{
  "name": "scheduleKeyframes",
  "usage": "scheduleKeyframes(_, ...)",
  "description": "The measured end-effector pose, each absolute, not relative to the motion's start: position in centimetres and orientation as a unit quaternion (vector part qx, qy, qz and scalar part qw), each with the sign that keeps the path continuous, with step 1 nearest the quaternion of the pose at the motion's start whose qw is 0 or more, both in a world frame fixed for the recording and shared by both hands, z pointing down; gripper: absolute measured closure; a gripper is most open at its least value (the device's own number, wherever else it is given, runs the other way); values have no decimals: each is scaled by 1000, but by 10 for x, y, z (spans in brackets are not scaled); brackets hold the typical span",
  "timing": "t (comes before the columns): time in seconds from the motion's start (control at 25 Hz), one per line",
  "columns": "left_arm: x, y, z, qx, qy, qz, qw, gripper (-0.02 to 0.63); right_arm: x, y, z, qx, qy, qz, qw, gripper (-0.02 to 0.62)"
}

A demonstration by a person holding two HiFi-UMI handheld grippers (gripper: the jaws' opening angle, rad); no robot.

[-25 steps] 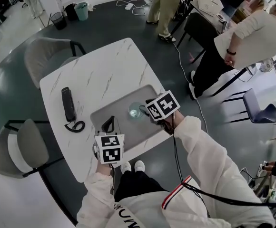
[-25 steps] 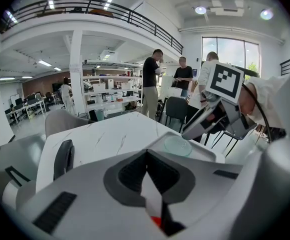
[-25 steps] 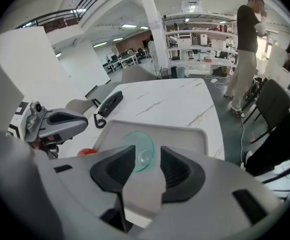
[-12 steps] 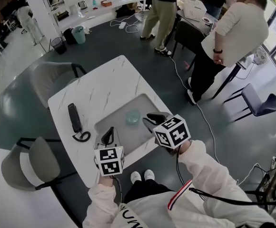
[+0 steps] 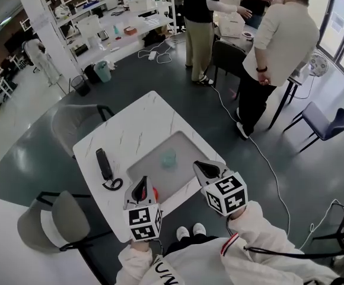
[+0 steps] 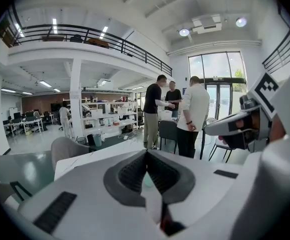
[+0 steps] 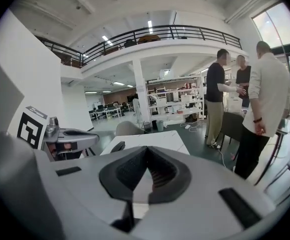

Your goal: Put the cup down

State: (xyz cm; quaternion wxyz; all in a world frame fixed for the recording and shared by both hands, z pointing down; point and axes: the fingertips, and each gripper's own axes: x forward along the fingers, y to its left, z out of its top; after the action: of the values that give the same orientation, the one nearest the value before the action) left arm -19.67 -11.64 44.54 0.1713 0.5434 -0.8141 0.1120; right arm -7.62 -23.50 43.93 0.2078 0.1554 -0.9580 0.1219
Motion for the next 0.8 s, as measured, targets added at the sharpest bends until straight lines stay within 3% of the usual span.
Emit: scheduleKeyframes(0.8,-161,-90,399,561,-813,95,120,598,-36,-205,393,200,-965,123,114,589)
